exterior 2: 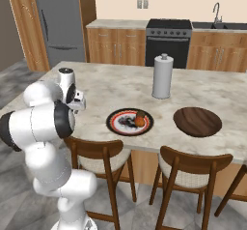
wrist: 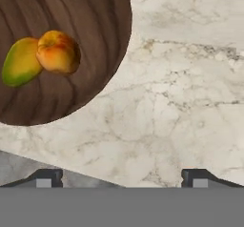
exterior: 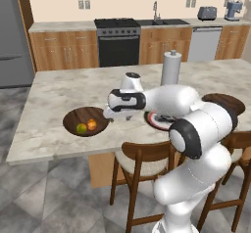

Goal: Take the fruits from the plate on the dining counter and place two fruits in each bowl.

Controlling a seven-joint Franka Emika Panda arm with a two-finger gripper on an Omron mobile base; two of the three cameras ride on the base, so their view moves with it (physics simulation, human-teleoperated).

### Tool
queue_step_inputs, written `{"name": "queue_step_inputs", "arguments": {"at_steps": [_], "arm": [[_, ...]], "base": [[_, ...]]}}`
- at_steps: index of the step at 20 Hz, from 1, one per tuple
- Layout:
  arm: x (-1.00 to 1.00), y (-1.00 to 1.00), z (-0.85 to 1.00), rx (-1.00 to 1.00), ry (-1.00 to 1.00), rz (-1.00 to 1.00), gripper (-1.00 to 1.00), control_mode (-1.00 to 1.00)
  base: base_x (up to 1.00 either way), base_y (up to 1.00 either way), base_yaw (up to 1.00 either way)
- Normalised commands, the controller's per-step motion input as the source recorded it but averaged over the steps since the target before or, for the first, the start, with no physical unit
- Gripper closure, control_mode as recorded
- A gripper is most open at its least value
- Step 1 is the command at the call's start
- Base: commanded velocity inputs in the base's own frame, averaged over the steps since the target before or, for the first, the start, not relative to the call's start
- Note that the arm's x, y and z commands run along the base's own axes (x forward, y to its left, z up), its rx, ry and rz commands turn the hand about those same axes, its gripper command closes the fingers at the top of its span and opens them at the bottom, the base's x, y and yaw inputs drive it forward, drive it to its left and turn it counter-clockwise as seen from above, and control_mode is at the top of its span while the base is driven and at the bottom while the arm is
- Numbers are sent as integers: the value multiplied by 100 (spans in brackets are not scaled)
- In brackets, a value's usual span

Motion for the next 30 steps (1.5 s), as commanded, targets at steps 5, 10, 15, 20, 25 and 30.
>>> {"name": "queue_step_inputs", "arguments": {"at_steps": [5,10,15,20,25,30], "arm": [[-23,-100,0,0,2,0,-100,-100],[-2,-96,1,0,10,-9,-100,-100],[10,-94,0,0,2,-14,-100,-100],[19,-89,0,-2,0,-10,-100,-100],[13,-74,0,-8,0,-13,-100,-100],[3,-41,0,-8,-3,-19,-100,-100]], "base": [[0,0,0],[0,0,0],[0,0,0],[0,0,0],[0,0,0],[0,0,0]]}}
